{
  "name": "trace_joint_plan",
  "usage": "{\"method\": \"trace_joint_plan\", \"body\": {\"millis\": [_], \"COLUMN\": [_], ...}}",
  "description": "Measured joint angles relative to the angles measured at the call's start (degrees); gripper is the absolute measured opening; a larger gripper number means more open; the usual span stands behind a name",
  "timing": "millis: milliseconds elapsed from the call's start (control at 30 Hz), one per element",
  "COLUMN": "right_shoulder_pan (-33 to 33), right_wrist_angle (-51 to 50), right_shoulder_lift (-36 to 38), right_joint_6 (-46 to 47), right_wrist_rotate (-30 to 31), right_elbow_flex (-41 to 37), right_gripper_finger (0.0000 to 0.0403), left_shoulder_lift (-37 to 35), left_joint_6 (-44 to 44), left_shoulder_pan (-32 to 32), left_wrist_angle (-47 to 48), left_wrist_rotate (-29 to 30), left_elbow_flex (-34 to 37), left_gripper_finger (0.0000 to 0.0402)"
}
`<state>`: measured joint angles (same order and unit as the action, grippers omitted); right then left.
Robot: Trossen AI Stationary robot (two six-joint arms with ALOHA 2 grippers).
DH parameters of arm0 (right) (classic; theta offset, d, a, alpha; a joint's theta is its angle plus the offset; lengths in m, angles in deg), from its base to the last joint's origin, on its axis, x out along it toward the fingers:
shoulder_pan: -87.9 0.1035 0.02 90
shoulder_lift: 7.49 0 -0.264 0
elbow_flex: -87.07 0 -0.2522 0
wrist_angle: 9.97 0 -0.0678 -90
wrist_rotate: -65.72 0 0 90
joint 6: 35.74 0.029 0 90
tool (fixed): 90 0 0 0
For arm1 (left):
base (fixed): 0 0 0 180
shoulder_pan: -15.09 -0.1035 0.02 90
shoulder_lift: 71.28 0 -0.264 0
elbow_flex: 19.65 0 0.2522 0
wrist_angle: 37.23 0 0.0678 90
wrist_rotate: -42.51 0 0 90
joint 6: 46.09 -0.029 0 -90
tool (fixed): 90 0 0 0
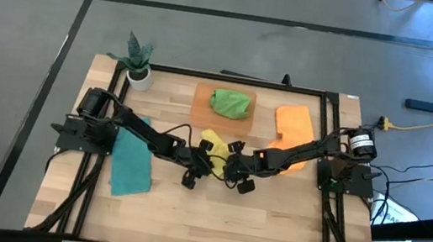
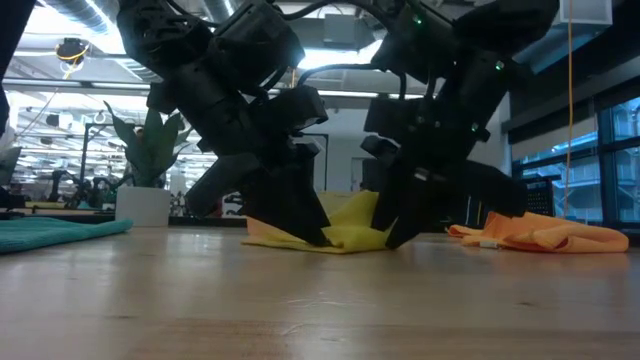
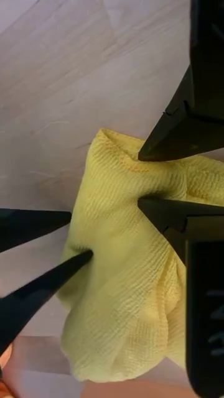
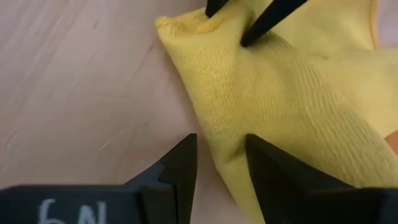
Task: Roll microfiber towels into tight, uniform cylinder then place into a basket
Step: Roll the yellow microfiber cloth
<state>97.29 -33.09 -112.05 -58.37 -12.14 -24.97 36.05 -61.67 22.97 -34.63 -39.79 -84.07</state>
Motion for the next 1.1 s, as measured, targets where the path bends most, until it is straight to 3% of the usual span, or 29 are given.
{"method": "trace_joint_plan", "body": {"millis": [167,433,600,867,1100], "right_shoulder_pan": [0.0,0.0,-0.1,0.1,1.0], "right_wrist_angle": [1.5,3.6,2.0,-10.7,-18.8], "right_shoulder_lift": [-0.2,-1.4,-1.4,-1.7,-1.7], "right_joint_6": [0.2,1.7,7.0,11.9,14.6], "right_wrist_rotate": [0.0,0.0,-3.1,-9.4,-12.5], "right_elbow_flex": [-1.0,-1.0,-0.2,6.3,12.9], "right_gripper_finger": [0.0104,0.0011,0.0008,0.0004,0.0002], "left_shoulder_lift": [0.0,0.0,-2.6,-8.4,-11.2], "left_joint_6": [0.0,0.0,0.0,0.0,0.0], "left_shoulder_pan": [0.0,0.0,1.0,3.3,4.3], "left_wrist_angle": [0.0,0.2,0.7,7.0,15.0], "left_wrist_rotate": [0.0,-0.1,0.3,1.3,12.5], "left_elbow_flex": [0.0,0.0,0.0,0.0,0.0], "left_gripper_finger": [0.0098,0.0098,0.0098,0.0098,0.0098]}}
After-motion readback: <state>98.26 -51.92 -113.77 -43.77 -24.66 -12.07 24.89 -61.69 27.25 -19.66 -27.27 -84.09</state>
